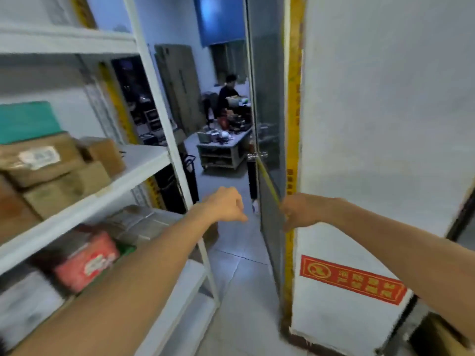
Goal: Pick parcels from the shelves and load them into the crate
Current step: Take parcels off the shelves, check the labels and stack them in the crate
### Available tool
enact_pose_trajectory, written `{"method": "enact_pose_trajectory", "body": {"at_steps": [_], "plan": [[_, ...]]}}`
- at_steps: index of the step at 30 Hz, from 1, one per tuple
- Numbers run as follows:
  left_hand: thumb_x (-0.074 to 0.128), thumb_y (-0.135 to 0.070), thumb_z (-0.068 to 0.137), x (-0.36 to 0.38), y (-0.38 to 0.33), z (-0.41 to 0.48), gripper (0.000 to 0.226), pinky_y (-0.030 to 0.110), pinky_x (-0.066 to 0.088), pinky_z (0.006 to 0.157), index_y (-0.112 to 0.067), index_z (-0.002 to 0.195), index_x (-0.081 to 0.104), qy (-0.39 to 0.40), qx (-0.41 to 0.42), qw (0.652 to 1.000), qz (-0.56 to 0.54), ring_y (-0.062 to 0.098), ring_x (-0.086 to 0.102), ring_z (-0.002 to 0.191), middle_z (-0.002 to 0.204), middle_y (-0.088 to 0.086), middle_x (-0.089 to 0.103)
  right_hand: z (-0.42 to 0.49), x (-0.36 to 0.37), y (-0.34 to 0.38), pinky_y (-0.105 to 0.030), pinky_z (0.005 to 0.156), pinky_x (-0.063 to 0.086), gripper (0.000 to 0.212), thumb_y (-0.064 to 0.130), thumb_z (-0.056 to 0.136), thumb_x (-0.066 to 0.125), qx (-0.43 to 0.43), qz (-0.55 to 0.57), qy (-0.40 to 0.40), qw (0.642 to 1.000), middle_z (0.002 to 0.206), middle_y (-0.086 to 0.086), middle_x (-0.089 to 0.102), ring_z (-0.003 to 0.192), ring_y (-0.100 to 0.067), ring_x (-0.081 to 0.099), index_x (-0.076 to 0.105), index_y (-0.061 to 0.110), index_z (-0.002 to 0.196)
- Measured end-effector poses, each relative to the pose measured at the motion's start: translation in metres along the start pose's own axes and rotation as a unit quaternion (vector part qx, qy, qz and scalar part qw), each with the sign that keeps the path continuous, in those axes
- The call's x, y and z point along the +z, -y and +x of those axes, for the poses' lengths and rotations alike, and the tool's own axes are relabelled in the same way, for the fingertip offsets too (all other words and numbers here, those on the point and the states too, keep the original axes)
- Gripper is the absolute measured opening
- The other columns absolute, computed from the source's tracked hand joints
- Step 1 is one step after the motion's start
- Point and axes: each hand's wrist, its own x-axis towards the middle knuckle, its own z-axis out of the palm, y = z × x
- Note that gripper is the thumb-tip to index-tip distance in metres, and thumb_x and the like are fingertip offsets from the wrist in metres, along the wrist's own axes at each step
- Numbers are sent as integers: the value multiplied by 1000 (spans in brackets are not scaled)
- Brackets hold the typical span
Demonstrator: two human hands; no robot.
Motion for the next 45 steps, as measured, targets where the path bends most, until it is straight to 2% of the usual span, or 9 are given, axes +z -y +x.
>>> {"method": "enact_pose_trajectory", "body": {"at_steps": [7, 10, 13, 17, 20, 29, 34, 38, 45], "plan": [[73, -37, 82, -44, 121, -146, 30, 29, 49, 66, -17, 104, 66, -44, -173, 983, 40, 24, 64, 99, 102, 1, 66, 61, -38, 171, -38, 99, 46, 58, 43, 87, 66, -194, -32, 5, 980, 132, -9, 56, 118, -25, 56, 53, 9, 132], [72, -40, 82, -55, 159, -208, 39, 29, 49, 73, -16, 112, 68, -78, -256, 963, 40, 22, 63, 100, 108, 1, 66, 62, -43, 253, -25, 79, 48, 50, 41, 88, 67, -295, -44, 5, 955, 110, 2, 61, 103, -20, 57, 56, 14, 128], [71, -42, 82, -61, 193, -264, 39, 36, 53, 87, -14, 110, 70, -104, -315, 943, 31, 21, 60, 103, 114, 2, 65, 58, -47, 323, -20, 58, 40, 18, 36, 86, 70, -355, -28, -16, 934, 82, 6, 58, 78, -13, 57, 62, 21, 92], [71, -43, 81, -83, 230, -322, 41, 26, 43, 85, -23, 117, 67, -172, -371, 912, 43, 18, 55, 112, 120, -5, 63, 51, -66, 394, -35, 90, 50, 54, 38, 83, 72, -397, 23, -51, 916, 123, 0, 59, 106, -17, 58, 55, 19, 130], [74, -42, 77, -105, 252, -351, 37, 28, 49, 72, -28, 111, 69, -244, -403, 882, 19, 17, 60, 94, 109, -7, 65, 52, -87, 429, -36, 92, 50, 51, 33, 85, 71, -414, 51, -103, 903, 126, -1, 60, 105, -16, 59, 57, 16, 130], [77, -48, 70, -154, 309, -384, 32, 19, 32, 50, -35, 97, 67, -390, -467, 793, -24, 7, 51, 68, 76, -14, 50, 77, -136, 489, -39, 89, 52, 44, 38, 87, 68, -391, 82, -197, 895, 119, -2, 61, 105, -21, 60, 59, 14, 123], [79, -51, 67, -177, 329, -377, 34, 28, 47, 69, -35, 93, 65, -435, -493, 751, -59, 18, 60, 84, 96, -3, 64, 96, -158, 517, -38, 82, 51, 35, 40, 89, 65, -419, 116, -223, 873, 98, 0, 62, 92, -18, 57, 60, 13, 111], [78, -50, 72, -190, 345, -367, 55, 29, 47, 79, -25, 119, 63, -444, -496, 739, -107, 22, 60, 100, 115, 2, 65, 111, -164, 537, -40, 82, 51, 36, 46, 85, 67, -427, 112, -223, 869, 95, 0, 61, 93, -19, 58, 57, 16, 103], [79, -29, 79, -184, 346, -348, 68, 42, 54, 90, -10, 137, 48, -490, -366, 708, -353, 31, 61, 111, 121, 14, 63, 124, -154, 560, -24, 58, 48, 36, 43, 85, 70, -434, 196, -225, 850, 94, 1, 66, 79, -11, 62, 64, 15, 105]]}}
